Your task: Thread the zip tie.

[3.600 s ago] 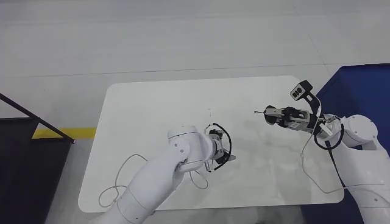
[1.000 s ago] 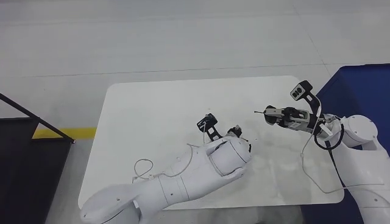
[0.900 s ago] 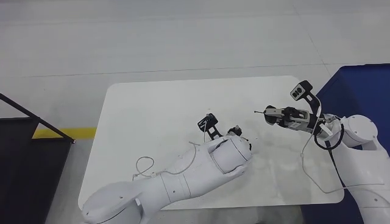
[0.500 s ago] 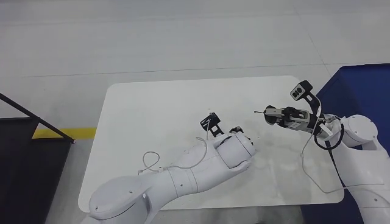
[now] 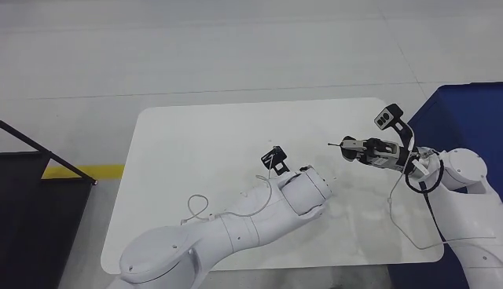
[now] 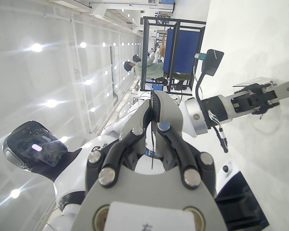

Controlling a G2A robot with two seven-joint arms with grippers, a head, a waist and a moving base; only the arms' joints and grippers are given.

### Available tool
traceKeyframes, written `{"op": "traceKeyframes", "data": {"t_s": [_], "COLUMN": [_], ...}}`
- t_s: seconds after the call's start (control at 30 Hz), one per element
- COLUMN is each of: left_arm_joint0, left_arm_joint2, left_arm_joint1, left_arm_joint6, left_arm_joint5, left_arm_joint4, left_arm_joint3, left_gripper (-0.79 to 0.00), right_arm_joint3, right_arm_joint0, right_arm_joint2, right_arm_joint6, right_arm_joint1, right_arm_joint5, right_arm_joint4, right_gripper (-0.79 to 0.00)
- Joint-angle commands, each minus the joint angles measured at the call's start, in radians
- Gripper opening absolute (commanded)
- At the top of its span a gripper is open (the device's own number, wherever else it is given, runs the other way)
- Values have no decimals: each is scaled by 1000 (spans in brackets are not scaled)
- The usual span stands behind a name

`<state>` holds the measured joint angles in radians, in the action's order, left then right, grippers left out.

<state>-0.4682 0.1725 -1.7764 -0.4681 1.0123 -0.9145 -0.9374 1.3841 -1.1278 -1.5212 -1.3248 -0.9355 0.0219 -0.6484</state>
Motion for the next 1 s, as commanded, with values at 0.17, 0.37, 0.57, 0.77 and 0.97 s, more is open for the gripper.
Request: {"op": "traceKeyframes", "data": {"t_s": [0.17,0.37,0.57,0.77,0.97], "left_arm_joint0": [-5,-13,-28,-45,-62], "left_arm_joint2": [11,24,44,58,71], "left_arm_joint1": [-7,-14,-14,-9,-1], "left_arm_joint6": [32,32,-1,-39,-82], "left_arm_joint5": [0,0,0,0,0], "left_arm_joint4": [36,65,80,90,88], "left_arm_joint3": [24,38,30,10,-17], "left_gripper": [-262,-456,-554,-610,-659], "right_arm_joint3": [0,0,0,0,0], "right_arm_joint0": [0,0,0,0,0], "right_arm_joint2": [0,0,0,0,0], "right_arm_joint6": [0,0,0,0,0], "right_arm_joint1": [0,0,0,0,0], "right_arm_joint5": [0,0,0,0,0], "right_arm_joint4": [0,0,0,0,0], "right_gripper": [-785,-785,-785,-785,-785]}}
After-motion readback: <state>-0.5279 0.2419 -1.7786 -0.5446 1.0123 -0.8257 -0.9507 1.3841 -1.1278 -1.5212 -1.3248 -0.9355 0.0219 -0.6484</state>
